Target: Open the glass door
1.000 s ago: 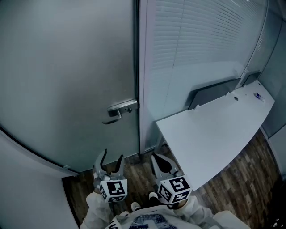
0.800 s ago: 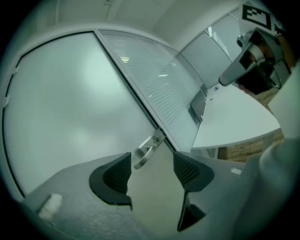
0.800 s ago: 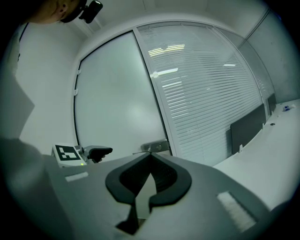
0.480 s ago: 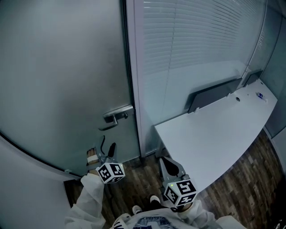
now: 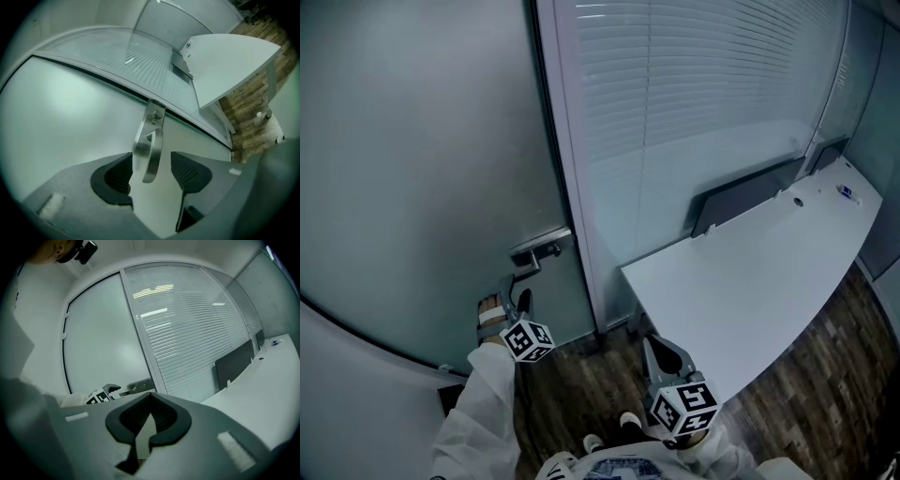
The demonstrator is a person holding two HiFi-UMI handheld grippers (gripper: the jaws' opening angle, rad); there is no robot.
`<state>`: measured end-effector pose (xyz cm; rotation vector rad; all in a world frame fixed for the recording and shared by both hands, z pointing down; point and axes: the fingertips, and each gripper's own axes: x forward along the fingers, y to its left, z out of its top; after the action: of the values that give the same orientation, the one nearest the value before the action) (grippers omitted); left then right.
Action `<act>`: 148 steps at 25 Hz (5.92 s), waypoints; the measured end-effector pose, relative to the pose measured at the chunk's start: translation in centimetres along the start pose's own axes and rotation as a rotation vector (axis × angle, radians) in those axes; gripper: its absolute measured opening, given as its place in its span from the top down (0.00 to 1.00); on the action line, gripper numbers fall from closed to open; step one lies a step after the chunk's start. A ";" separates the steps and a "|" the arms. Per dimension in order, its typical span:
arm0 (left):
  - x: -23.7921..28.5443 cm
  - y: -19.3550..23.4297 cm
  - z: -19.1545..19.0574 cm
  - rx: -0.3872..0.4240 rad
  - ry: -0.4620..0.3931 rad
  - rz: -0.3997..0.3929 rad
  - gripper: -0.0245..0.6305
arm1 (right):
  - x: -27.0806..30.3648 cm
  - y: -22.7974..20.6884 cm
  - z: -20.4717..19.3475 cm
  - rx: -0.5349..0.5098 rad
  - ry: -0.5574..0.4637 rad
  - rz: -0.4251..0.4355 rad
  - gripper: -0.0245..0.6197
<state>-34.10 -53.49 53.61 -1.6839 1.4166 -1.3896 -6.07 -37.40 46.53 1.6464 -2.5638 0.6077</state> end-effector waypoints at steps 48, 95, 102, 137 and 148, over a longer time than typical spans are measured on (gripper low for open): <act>4.0 -1.8 -0.8 -0.570 0.005 0.082 0.78 | 1.9 1.5 -3.4 -0.010 0.155 0.085 0.96; -4.7 -3.5 0.6 -0.031 0.097 0.041 0.78 | 1.3 3.2 -3.3 0.016 0.145 0.214 0.96; -4.6 -3.8 0.1 0.115 0.136 0.066 0.78 | 0.6 2.5 -3.4 0.011 0.149 0.224 0.96; -45.4 -10.1 -1.7 -1.162 -0.181 0.009 0.96 | -22.3 14.9 -8.4 -0.086 0.042 0.257 0.96; -53.8 -12.6 -1.7 -1.165 -0.155 0.031 0.96 | -29.8 17.0 -9.9 -0.127 0.056 0.275 0.96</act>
<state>-26.54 0.69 45.69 -2.2956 2.3409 -0.2988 -9.75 -2.07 43.45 1.2322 -2.7457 0.4831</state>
